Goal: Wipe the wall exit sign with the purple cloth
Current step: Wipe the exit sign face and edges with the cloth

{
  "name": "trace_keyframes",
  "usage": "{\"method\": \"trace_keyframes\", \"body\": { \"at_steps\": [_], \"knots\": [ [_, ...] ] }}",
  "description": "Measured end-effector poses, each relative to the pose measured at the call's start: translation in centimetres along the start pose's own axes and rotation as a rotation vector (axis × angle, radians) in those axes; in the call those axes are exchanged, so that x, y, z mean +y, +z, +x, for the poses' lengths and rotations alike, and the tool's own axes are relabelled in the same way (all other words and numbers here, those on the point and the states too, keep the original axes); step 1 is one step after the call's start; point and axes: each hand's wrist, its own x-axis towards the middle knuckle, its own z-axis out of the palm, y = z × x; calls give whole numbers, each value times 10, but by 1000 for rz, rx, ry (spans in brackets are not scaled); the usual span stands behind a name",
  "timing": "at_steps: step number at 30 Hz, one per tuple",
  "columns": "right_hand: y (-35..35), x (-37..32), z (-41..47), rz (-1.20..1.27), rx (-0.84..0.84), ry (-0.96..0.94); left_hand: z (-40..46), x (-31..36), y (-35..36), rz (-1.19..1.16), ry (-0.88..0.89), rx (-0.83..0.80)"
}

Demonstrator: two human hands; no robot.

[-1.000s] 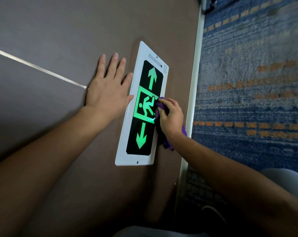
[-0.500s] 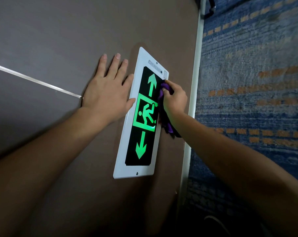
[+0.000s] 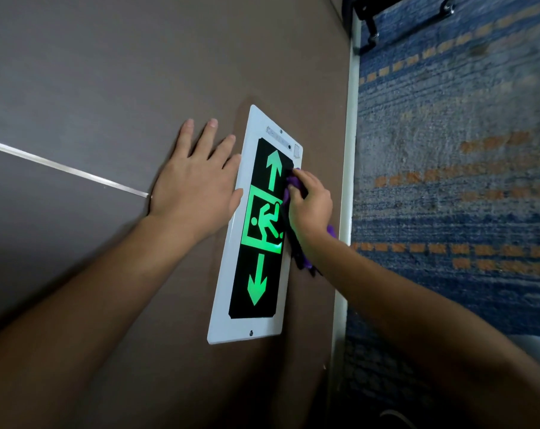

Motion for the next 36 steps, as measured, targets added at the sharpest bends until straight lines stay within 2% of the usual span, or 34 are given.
{"method": "trace_keyframes", "body": {
  "at_steps": [5, 11, 18, 22, 23, 27, 33, 36],
  "knots": [
    [-10, -18, 54, -22, 15, 44, 3, 1, -1, -36, -16, 3],
    [-11, -38, 70, -76, -13, 25, 3, 3, -1, -56, -27, -3],
    [8, -94, 50, -86, 25, -394, 2, 1, -9, -196, -79, 24],
    [12, -87, 50, -132, 18, -500, -6, -1, -11, -173, -103, 12],
    [11, -80, 54, -136, 14, -465, -8, -1, -12, -168, -106, 8],
    [7, -50, 70, -135, 31, -132, -18, 2, -10, -167, -114, -2],
    [4, -40, 58, -123, 46, -73, -35, 7, -13, -181, -115, 4],
    [10, -62, 52, 13, 45, -129, -33, 7, -8, -152, -110, 11]
  ]
}}
